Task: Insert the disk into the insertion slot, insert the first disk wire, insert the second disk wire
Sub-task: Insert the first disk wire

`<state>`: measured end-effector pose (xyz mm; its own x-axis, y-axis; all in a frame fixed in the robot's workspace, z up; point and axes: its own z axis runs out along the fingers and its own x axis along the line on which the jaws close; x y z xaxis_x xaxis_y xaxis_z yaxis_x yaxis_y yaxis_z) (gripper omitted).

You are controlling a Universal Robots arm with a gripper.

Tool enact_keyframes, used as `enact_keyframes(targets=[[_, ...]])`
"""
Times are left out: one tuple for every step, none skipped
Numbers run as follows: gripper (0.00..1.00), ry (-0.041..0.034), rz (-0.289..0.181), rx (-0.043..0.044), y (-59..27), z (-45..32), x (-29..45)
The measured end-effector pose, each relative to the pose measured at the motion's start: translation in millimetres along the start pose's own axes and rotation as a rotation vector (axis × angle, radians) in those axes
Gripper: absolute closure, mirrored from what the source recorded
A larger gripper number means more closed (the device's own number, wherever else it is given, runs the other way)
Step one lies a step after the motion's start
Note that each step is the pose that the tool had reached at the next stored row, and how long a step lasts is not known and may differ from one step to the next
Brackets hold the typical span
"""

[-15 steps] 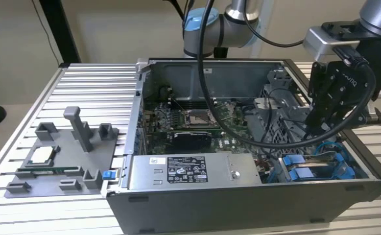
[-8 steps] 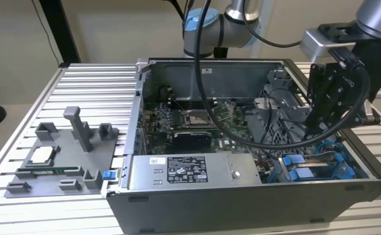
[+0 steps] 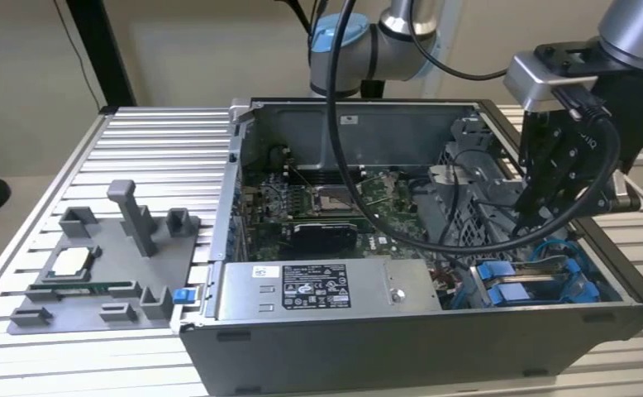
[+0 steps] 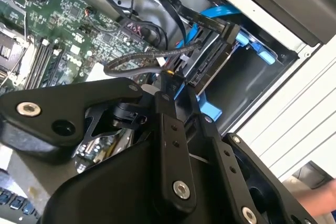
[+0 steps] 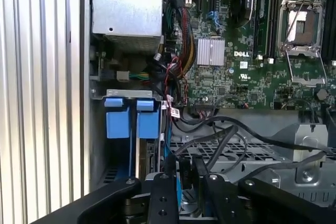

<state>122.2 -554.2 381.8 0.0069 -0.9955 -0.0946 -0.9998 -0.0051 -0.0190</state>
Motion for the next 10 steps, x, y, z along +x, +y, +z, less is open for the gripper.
enact_keyframes(targets=[[0.0, -0.0004, 0.0, 0.0004, 0.0, 0.0, 0.0], [0.0, -0.0005, 0.0, 0.0004, 0.0, 0.0, 0.0], [0.0, -0.0005, 0.0, 0.0005, 0.0, 0.0, 0.0], [0.0, -0.0006, 0.0, 0.0005, 0.0, 0.0, 0.0], [0.0, -0.0006, 0.0, 0.0005, 0.0, 0.0, 0.0], [0.0, -0.0006, 0.0, 0.0005, 0.0, 0.1, 0.0], [1.0, -0.0007, 0.0, 0.0005, 0.0, 0.1, 0.0], [1.0, -0.0006, 0.0, 0.0005, 0.0, 0.0, 0.0], [1.0, -0.0006, 0.0, 0.0005, 0.0, 0.0, 0.0], [1.0, -0.0006, 0.0, 0.0005, 0.0, 0.1, 0.0]])
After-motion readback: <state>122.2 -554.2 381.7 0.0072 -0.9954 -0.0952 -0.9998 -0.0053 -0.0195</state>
